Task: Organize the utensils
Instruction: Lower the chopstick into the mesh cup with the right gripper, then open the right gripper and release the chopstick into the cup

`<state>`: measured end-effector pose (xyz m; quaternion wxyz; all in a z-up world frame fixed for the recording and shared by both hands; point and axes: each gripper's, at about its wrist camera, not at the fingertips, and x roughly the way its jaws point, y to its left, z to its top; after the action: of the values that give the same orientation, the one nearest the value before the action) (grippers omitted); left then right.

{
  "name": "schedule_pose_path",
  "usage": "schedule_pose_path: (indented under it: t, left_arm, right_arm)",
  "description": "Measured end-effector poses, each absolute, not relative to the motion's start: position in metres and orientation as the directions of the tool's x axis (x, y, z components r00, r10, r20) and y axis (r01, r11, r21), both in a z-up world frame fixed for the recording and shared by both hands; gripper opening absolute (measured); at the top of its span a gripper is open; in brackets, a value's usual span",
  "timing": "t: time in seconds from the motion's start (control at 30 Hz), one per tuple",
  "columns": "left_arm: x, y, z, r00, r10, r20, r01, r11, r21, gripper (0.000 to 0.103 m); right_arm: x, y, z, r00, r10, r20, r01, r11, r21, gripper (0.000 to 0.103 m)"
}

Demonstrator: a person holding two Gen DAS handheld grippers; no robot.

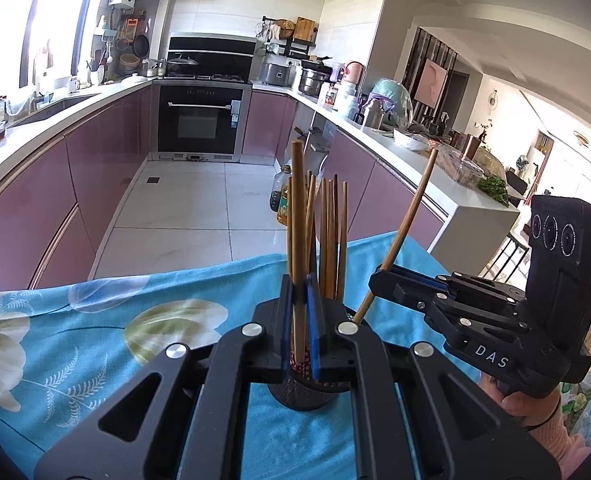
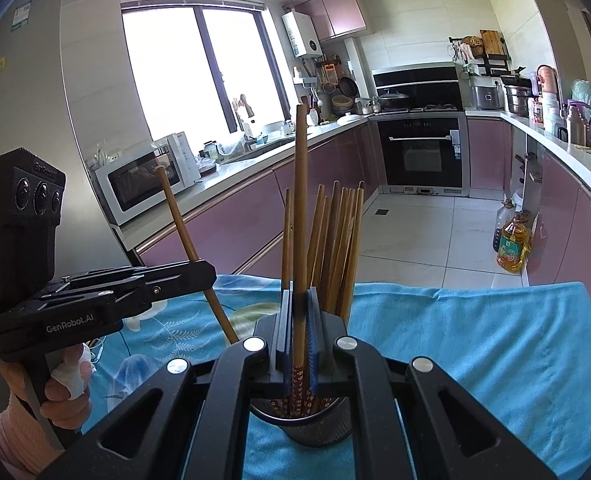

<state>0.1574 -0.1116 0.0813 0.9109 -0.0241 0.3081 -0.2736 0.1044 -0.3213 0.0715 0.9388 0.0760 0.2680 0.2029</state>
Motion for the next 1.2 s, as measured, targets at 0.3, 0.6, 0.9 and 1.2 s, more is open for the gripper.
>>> schedule_pose_path:
  t: [0.3, 0.6, 0.9, 1.2]
  left_arm:
    - [0.159, -0.118, 0.077, 0.654, -0.507, -0.562, 0.488, 0.850, -0.200, 0.007]
    - [0.159, -0.123, 0.075, 0.645, -0.504, -0.574, 0.491, 0.849, -0.193, 0.008]
    - [0.160, -0.129, 0.074, 0.642, -0.503, -0.579, 0.495, 0.848, -0.187, 0.008]
    - [0.165, -0.137, 0.068, 0.639, -0.498, -0.587, 0.498, 0.849, -0.178, 0.008]
  right_arm:
    - [0.111, -0.320, 0.065, 0.762, 0.423, -0.490, -0.340, 0.906, 0.253, 0.006]
    - [0.114, -0.316, 0.059, 0.752, 0.422, -0.506, -0.340, 0.906, 0.251, 0.006]
    - [0.116, -0.311, 0.053, 0.743, 0.424, -0.519, -0.344, 0.906, 0.247, 0.006]
    - [0.119, -0.315, 0.051, 0.742, 0.420, -0.522, -0.337, 0.907, 0.252, 0.006]
